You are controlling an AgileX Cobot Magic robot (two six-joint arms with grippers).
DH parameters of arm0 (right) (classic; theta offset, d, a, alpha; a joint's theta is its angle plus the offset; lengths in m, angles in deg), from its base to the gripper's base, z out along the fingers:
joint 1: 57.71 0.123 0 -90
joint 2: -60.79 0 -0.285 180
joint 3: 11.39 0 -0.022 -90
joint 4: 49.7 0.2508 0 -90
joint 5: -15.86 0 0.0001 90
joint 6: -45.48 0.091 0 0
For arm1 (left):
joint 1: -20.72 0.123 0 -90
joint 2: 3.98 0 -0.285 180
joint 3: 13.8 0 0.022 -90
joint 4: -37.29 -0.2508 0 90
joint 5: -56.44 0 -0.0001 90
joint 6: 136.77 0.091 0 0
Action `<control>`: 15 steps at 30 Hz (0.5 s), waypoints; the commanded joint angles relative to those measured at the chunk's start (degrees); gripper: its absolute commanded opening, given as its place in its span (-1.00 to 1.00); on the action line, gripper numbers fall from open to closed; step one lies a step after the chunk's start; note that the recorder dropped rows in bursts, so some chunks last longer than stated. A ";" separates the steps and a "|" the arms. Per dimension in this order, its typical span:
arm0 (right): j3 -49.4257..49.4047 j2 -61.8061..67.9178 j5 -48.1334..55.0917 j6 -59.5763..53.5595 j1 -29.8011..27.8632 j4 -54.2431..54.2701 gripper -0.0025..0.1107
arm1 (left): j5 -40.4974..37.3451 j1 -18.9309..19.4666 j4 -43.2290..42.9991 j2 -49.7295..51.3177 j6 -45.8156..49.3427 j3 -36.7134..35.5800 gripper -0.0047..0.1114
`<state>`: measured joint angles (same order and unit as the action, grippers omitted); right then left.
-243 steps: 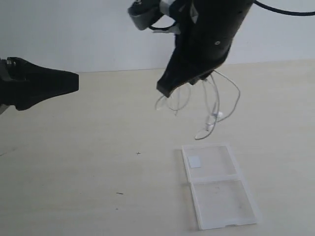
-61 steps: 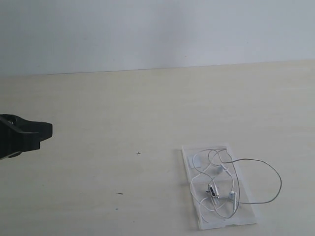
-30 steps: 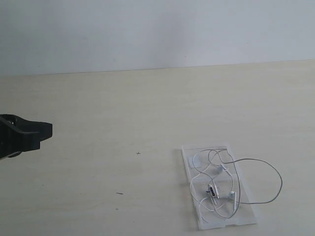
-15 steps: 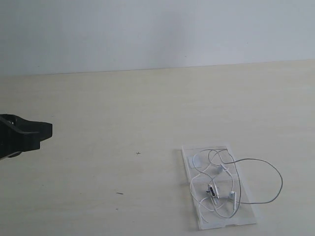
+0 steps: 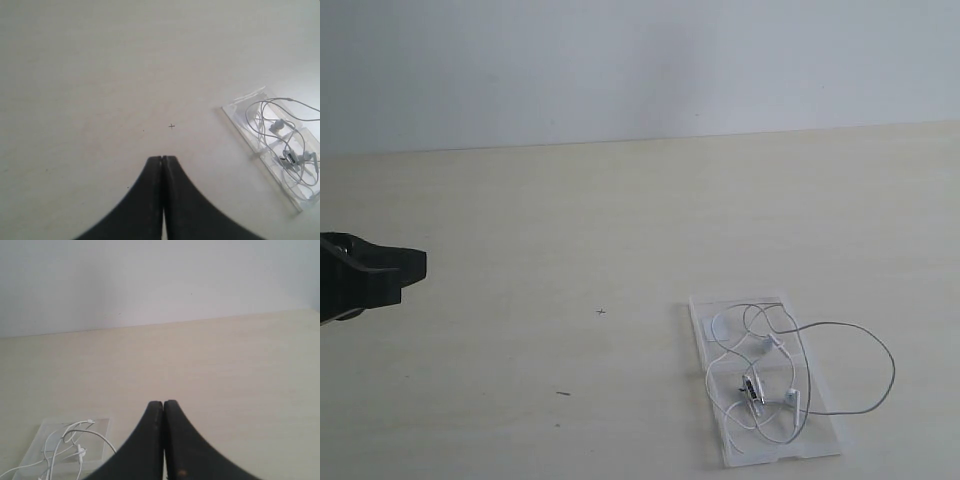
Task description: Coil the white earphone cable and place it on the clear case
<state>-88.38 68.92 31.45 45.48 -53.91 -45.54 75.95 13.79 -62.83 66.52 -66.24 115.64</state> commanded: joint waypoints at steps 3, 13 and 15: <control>-0.23 -0.35 -0.29 0.00 -0.28 0.11 -0.95 | -4.90 0.05 0.18 -1.89 5.73 -0.16 -0.92; -0.23 -0.35 -0.29 0.00 -0.28 0.11 -0.95 | -15.63 0.16 0.18 -35.23 20.00 -0.29 -0.92; -0.23 -0.35 -0.29 0.00 -0.28 0.11 -0.95 | -15.53 0.16 0.18 -43.10 18.12 -1.58 -0.92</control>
<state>-88.38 68.92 31.45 45.48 -53.91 -45.54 61.08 13.79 -62.83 29.12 -46.53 115.35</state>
